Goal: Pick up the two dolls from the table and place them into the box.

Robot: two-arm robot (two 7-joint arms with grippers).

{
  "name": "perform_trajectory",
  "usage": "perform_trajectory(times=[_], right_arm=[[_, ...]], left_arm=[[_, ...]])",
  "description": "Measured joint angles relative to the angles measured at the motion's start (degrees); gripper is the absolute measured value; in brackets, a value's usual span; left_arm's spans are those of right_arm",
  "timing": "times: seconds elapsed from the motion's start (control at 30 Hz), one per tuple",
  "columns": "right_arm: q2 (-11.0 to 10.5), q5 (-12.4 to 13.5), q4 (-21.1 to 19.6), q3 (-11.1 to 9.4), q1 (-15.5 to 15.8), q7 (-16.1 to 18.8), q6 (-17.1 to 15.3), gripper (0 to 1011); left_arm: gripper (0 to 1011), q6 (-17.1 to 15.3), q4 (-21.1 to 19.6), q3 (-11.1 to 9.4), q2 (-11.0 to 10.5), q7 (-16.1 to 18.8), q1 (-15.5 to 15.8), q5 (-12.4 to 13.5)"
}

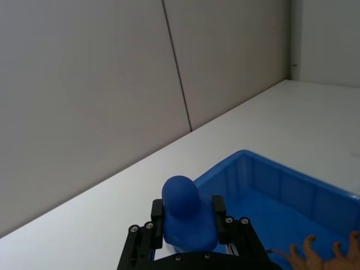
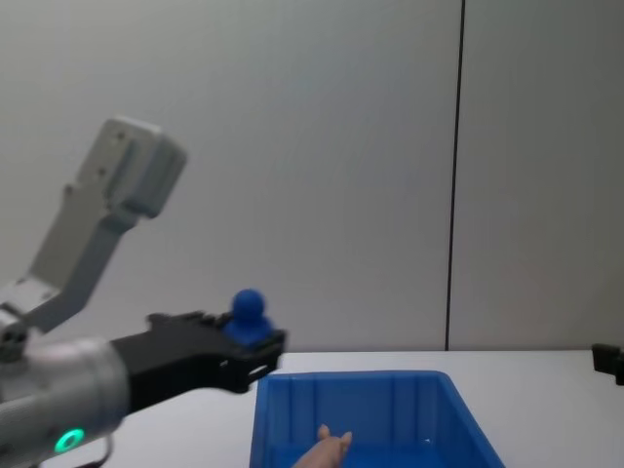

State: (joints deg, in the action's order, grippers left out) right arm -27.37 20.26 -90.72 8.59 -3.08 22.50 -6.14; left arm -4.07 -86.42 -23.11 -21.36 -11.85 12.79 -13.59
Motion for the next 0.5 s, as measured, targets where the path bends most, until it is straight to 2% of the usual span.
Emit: perform_trajectory(times=[0.23, 0.4, 0.5], right_arm=[[0.00, 0.00, 0.00, 0.00, 0.00, 0.00, 0.00, 1001], [0.00, 0.00, 0.00, 0.00, 0.00, 0.00, 0.00, 1001], [0.00, 0.00, 0.00, 0.00, 0.00, 0.00, 0.00, 1001]], left_arm=[[682, 0.23, 0.30, -1.18, 2.29, -1.42, 1.62, 1.56], [871, 0.56, 0.78, -1.93, 3.73, -2.29, 2.60, 2.38], [918, 0.67, 0.87, -2.09, 4.08, -2.44, 2.82, 2.52]])
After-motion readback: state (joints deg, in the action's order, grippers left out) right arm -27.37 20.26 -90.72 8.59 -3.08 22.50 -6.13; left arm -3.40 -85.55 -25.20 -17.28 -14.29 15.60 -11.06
